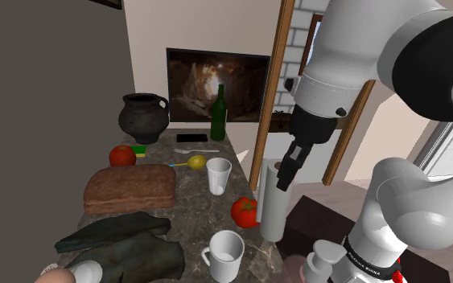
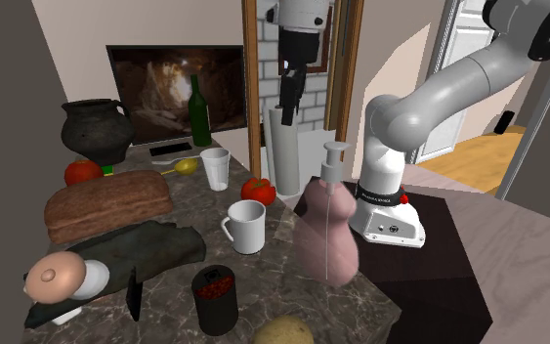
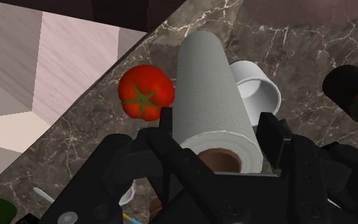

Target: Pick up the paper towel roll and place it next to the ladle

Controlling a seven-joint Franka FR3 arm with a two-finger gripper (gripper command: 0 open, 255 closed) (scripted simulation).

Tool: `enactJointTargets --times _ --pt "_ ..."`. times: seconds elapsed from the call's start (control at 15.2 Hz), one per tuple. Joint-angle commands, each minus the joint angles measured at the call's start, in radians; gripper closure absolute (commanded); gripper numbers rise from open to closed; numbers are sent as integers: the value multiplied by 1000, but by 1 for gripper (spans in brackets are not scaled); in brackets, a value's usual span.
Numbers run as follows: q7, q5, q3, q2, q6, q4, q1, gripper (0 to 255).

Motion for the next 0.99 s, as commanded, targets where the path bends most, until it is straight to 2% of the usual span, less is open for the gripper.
enactJointTargets --times 0.0,0.92 --pt "0 -6 -6 6 -24 30 -4 255" --pt "-5 -47 -44 65 -181 246 -31 255"
